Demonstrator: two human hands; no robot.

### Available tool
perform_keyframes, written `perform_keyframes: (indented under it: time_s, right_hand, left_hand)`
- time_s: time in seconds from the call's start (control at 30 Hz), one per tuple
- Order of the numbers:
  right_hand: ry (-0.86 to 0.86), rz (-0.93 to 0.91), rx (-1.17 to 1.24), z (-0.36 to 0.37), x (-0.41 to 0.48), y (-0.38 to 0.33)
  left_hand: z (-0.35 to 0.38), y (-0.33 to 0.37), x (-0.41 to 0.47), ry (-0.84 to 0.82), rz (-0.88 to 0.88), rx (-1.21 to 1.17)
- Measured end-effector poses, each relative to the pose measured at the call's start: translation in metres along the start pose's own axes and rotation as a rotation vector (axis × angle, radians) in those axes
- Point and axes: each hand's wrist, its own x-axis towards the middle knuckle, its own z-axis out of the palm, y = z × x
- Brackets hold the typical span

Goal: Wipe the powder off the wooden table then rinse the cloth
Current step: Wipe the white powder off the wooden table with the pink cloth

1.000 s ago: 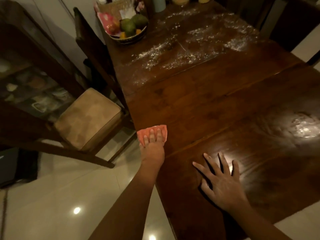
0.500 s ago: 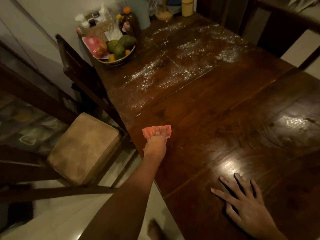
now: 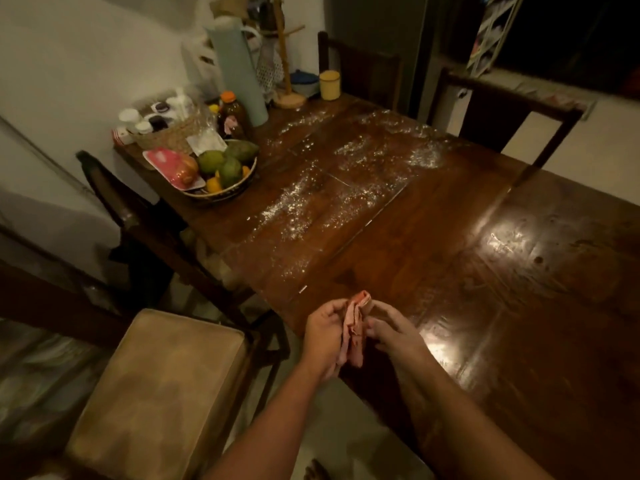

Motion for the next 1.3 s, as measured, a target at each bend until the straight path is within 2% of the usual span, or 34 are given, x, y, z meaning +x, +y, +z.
perform_keyframes:
  time_s: [0.1,0.2,0.3,0.43,0.53,0.63,0.7,0.8,0.83,0.9,1.0,1.07,1.13,1.23,1.3]
  right_hand:
    - [0.012,-0.107,-0.058,0.029,-0.002,-0.012]
    - [0.078,-0.175,-0.142,0.04,-0.001,-0.021]
    - [0.127,-0.233,-0.185,0.044,0.008,-0.027]
    - [0.221,-0.215,-0.144,0.036,0.037,-0.03]
    - [0.327,-0.188,-0.19,0.03,0.068,-0.046]
    - [0.317,-0.248,-0.4,0.026,0.115,-0.063]
    - [0.236,-0.323,-0.588,0.028,0.15,-0.063]
    - [-0.017,-0.293,-0.906,0.052,0.19,-0.036]
    - [-0.053,-0.313,-1.049,0.062,0.194,-0.024]
    - [-0.07,-0.48,-1.247,0.075,0.191,-0.002]
    - [-0.276,-0.693,-1.289,0.061,0.176,0.013]
    - [-0.362,-0.723,-1.323,0.039,0.177,0.008]
    - [-0.315,-0.636,-1.35,0.023,0.188,-0.004]
    - [-0.13,-0.435,-1.308,0.034,0.218,-0.014]
    - [-0.031,-0.421,-1.352,0.06,0.234,-0.013]
  left_hand:
    - [-0.014,0.012,0.001,-0.014,-0.057,-0.168]
    - [-0.019,0.026,0.003,-0.105,-0.121,-0.326]
    - [-0.02,0.037,0.005,-0.198,-0.142,-0.337]
    - [-0.03,0.053,0.018,-0.34,-0.045,-0.02]
    - [-0.058,0.058,0.052,-0.279,0.002,0.298]
    - [-0.105,0.058,0.093,-0.167,-0.001,0.537]
    - [-0.139,0.06,0.122,-0.086,-0.015,0.712]
    - [-0.179,0.07,0.164,0.025,-0.027,0.939]
    - [-0.19,0.069,0.177,0.064,-0.035,1.049]
    - [-0.206,0.069,0.197,0.105,-0.066,1.214]
    - [-0.22,0.068,0.217,0.127,-0.134,1.332]
    - [-0.227,0.067,0.227,0.121,-0.148,1.372]
    - [-0.229,0.064,0.234,0.09,-0.175,1.375]
    - [-0.227,0.065,0.241,0.065,-0.195,1.441]
    - [-0.227,0.067,0.245,0.077,-0.21,1.449]
